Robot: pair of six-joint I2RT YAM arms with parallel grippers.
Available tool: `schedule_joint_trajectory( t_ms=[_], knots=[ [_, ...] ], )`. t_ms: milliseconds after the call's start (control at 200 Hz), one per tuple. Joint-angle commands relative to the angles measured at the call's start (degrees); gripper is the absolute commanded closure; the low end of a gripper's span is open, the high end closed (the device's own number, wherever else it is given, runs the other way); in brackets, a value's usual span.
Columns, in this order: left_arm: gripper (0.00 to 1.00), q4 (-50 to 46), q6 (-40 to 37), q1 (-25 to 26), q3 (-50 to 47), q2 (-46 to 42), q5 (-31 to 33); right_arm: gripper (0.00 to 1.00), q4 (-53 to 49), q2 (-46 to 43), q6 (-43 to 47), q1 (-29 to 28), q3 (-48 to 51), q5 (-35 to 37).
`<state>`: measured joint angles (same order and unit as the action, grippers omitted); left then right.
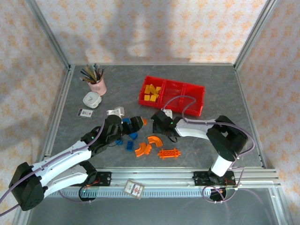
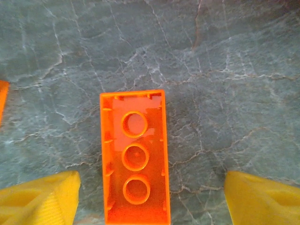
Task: Sort the legos into containers by color
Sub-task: Pick up the lego from the center of the table.
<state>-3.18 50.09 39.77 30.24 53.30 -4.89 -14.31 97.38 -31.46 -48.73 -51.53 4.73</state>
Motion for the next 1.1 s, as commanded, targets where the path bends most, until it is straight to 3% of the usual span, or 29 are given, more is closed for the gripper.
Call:
schedule_joint_trajectory(
  t_ms=[0,741,1096],
  knots=[
    [0.01,0.3,0.7,0.3,-0.7,-1.8,2.6,0.23,0.5,1.9,0.9,-0.4,-3.0,2.4],
    [0.01,0.4,0.2,0.3,-0.4,-1.1,2.5,0.62,0.0,5.5,2.9,-0.4,-5.8,1.1],
    [0.01,-0.3,-1.0,0.3,1.4,-1.1,2.7,0.67,-2.6,-0.6,3.9,-0.2,-6.8,2.8]
  ],
)
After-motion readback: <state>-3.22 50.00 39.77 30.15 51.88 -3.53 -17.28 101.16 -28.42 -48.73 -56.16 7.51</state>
